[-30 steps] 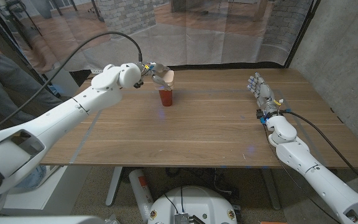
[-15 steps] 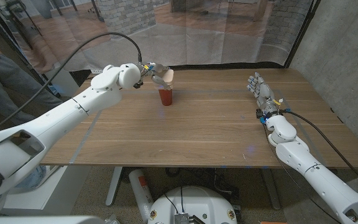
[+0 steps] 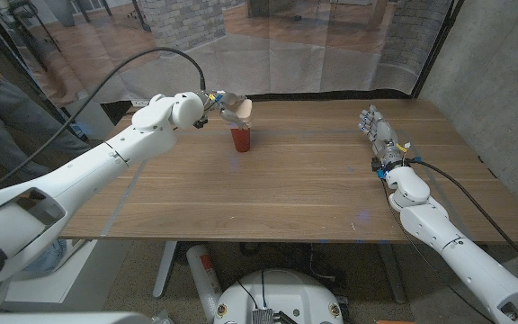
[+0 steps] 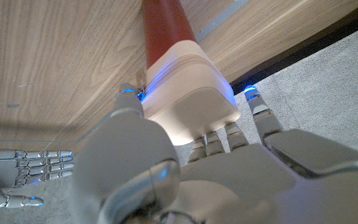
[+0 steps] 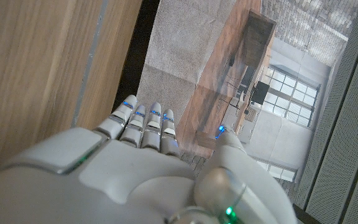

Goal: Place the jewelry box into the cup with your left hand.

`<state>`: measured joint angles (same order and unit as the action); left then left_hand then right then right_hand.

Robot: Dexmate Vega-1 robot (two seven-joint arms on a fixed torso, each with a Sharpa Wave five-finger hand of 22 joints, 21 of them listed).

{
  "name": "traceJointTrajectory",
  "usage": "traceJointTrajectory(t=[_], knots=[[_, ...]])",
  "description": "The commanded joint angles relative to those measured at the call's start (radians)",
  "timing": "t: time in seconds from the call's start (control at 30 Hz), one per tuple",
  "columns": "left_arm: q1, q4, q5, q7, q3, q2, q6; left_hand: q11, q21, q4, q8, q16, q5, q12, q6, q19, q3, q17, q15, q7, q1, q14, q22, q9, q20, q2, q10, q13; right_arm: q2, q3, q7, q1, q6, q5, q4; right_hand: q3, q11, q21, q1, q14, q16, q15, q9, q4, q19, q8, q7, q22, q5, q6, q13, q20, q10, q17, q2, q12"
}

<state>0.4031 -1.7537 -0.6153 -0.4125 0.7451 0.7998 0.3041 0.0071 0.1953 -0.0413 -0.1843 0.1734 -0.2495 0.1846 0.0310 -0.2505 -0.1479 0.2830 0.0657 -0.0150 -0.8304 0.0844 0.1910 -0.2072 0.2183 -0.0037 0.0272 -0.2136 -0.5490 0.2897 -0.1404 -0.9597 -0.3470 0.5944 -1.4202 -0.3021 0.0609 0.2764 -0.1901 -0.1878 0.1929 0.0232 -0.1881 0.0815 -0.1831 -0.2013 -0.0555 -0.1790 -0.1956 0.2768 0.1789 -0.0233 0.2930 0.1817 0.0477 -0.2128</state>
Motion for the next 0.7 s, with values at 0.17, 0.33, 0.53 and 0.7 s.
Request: traceJointTrajectory(t=[0.17,0.33,0.53,0.7], knots=[[-0.001,0.006,0.022,0.005,-0.004,0.0,-0.001,0.011,-0.002,0.01,0.006,0.004,-0.007,0.003,-0.027,0.014,0.007,-0.009,0.007,-0.001,0.024,-0.016,0.002,-0.001,-0.001,-0.003,-0.018,0.0,-0.002,-0.001,0.0,-0.001,0.003,0.002,-0.001,-0.003,-0.005,-0.003,-0.003,-0.009,-0.004,-0.003,-0.003,0.006,-0.01,0.004,0.004,-0.005,0.0,0.005,0.004,0.001,0.008,0.002,0.008,0.002],[0.001,0.006,0.031,0.015,-0.01,0.0,0.004,0.012,-0.002,0.014,0.004,0.005,-0.008,0.005,-0.031,0.018,0.011,-0.012,0.011,0.002,0.032,-0.019,0.001,-0.001,0.0,-0.003,-0.02,0.0,-0.003,-0.003,-0.005,-0.006,0.004,0.002,-0.005,-0.003,-0.005,-0.004,-0.002,-0.01,-0.004,-0.003,-0.003,0.006,-0.011,0.004,0.004,-0.005,0.0,0.005,0.004,0.0,0.008,0.002,0.008,0.002],[0.002,0.01,0.05,0.024,-0.017,0.0,0.005,0.015,-0.003,0.023,0.0,0.007,-0.009,0.007,-0.03,0.025,0.017,-0.017,0.016,0.007,0.047,-0.022,0.001,0.0,0.0,-0.003,-0.021,0.001,-0.004,-0.005,-0.013,-0.014,0.004,0.0,-0.014,-0.003,-0.006,-0.005,-0.002,-0.01,-0.004,-0.003,-0.003,0.006,-0.011,0.004,0.004,-0.005,0.0,0.005,0.004,0.0,0.008,0.002,0.008,0.002],[-0.001,0.016,0.059,0.027,-0.016,0.001,0.001,0.02,-0.003,0.03,-0.003,0.008,-0.009,0.009,-0.031,0.03,0.024,-0.021,0.017,0.008,0.061,-0.027,0.001,0.0,0.0,-0.003,-0.023,0.002,-0.006,-0.006,-0.021,-0.021,0.007,-0.003,-0.023,-0.003,-0.005,-0.006,-0.002,-0.01,-0.004,-0.003,-0.003,0.006,-0.012,0.004,0.005,-0.005,0.0,0.005,0.004,0.001,0.009,0.002,0.008,0.002]])
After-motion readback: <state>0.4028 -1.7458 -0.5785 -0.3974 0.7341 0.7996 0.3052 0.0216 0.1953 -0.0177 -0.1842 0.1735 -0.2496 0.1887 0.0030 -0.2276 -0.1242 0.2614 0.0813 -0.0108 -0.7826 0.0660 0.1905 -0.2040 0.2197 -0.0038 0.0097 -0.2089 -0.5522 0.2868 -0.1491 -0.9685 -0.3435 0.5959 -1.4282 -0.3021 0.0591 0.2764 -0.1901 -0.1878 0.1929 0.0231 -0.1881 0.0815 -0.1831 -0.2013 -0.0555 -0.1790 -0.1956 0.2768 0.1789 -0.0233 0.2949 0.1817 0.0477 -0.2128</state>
